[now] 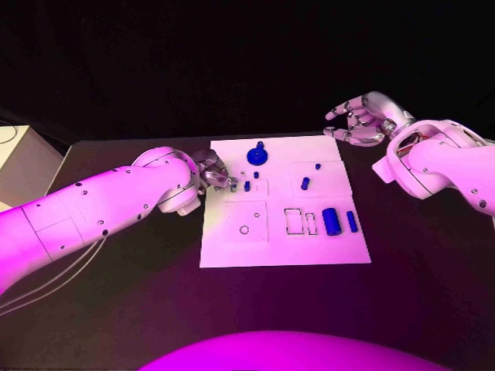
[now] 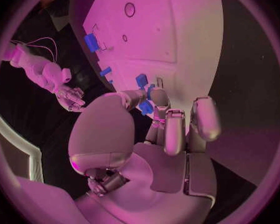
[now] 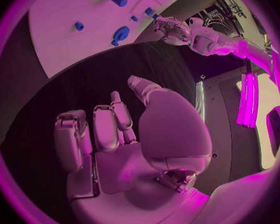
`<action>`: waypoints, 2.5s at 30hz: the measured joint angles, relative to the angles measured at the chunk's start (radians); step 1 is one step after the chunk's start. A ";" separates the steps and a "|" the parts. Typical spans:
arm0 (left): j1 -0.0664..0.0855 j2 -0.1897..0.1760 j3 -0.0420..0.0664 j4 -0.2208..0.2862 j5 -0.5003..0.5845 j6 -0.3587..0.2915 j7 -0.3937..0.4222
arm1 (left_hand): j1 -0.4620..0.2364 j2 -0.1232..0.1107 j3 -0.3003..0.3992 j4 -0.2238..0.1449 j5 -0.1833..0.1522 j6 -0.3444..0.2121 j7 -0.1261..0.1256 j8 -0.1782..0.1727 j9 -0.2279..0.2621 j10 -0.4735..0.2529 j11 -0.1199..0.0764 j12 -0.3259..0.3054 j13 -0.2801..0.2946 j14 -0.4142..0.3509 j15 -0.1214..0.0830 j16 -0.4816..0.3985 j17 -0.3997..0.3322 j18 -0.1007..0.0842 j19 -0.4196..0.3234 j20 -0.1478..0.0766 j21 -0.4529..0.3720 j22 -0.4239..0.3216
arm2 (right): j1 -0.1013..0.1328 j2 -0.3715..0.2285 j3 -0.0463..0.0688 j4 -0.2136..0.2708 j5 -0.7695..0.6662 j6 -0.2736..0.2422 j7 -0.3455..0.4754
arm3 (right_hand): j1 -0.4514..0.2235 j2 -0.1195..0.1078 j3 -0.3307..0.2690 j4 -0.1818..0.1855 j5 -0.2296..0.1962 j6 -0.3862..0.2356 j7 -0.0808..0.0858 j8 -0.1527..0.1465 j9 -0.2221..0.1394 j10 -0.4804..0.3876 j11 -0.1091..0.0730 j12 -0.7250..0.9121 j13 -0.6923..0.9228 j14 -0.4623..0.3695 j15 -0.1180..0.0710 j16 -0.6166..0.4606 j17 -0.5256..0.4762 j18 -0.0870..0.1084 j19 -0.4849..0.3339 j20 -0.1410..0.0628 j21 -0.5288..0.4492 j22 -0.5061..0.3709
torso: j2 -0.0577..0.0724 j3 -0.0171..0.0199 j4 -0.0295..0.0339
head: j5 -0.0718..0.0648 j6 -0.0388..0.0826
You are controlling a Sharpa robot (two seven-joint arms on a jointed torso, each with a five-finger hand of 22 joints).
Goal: Assemble the parts on the task board
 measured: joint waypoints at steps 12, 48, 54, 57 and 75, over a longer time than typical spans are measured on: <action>0.000 0.002 -0.002 -0.007 -0.008 0.031 0.002 | -0.001 -0.001 0.000 0.000 -0.001 0.000 0.000 0.000 0.000 0.000 0.000 0.000 -0.001 0.000 0.000 0.000 0.000 0.000 0.000 0.000 0.000 -0.002 | 0.000 0.000 0.000 0.000 0.000 0.000 0.000 | 0.000 0.000 0.000 0.000 0.000 0.001 -0.001 0.000 0.000 0.000 0.000 0.000 0.001 0.000 0.000 0.000 0.000 0.000 0.000 0.000 0.000 0.000 | 0.000 0.0005 -0.0002 | -0.002 -0.007; 0.000 0.009 -0.005 -0.019 -0.029 0.056 0.007 | -0.001 -0.001 0.000 0.000 -0.007 0.005 -0.002 0.001 -0.002 0.000 0.000 0.000 -0.004 0.000 0.000 0.000 0.000 0.000 0.000 0.000 0.000 -0.002 | 0.000 0.000 0.000 0.003 0.000 0.000 0.000 | 0.000 0.000 0.000 0.000 0.000 0.001 -0.001 0.000 0.001 0.000 0.000 0.000 0.001 -0.004 0.004 0.000 0.001 0.000 0.000 0.000 0.000 -0.001 | 0.002 0.0000 0.0010 | -0.007 -0.021; 0.000 0.009 -0.006 -0.019 -0.031 0.057 0.007 | -0.001 -0.001 0.000 0.000 -0.007 0.005 -0.002 0.000 -0.002 0.000 0.000 0.000 -0.005 0.000 0.000 0.000 0.000 0.000 0.000 0.000 0.000 -0.002 | 0.000 0.000 0.000 0.003 0.000 0.000 0.000 | 0.000 0.000 0.000 0.000 0.000 0.001 -0.001 0.000 0.001 0.000 0.000 0.000 0.001 -0.004 0.004 0.000 0.001 0.000 0.000 0.000 0.000 -0.001 | 0.001 -0.0006 0.0016 | -0.007 -0.023; 0.000 0.009 -0.006 -0.020 -0.032 0.057 0.008 | -0.001 -0.001 0.000 0.000 -0.007 0.005 -0.002 0.000 -0.001 0.000 0.000 0.000 -0.005 0.000 0.000 0.000 0.000 0.000 0.000 0.000 0.000 -0.002 | 0.000 0.000 0.000 0.003 0.000 0.000 0.000 | 0.000 0.000 0.000 0.000 0.000 0.001 -0.001 0.000 0.001 0.000 0.000 0.000 0.001 -0.004 0.004 0.000 0.001 0.000 0.000 0.000 0.000 -0.001 | 0.001 -0.0006 0.0012 | -0.007 -0.023; 0.004 0.013 -0.016 -0.024 -0.050 0.055 0.016 | -0.005 0.003 0.000 0.000 -0.007 0.005 -0.002 0.000 0.000 0.000 0.000 0.000 -0.008 0.000 0.000 0.000 0.000 0.000 0.000 0.000 0.000 -0.002 | 0.000 0.000 0.000 0.004 0.000 0.001 0.000 | 0.000 0.000 0.000 0.000 0.000 0.001 -0.001 0.000 0.001 0.000 0.000 0.000 0.001 -0.004 0.004 0.000 0.001 0.000 0.000 0.000 0.000 0.000 | 0.002 -0.0006 0.0012 | -0.011 -0.028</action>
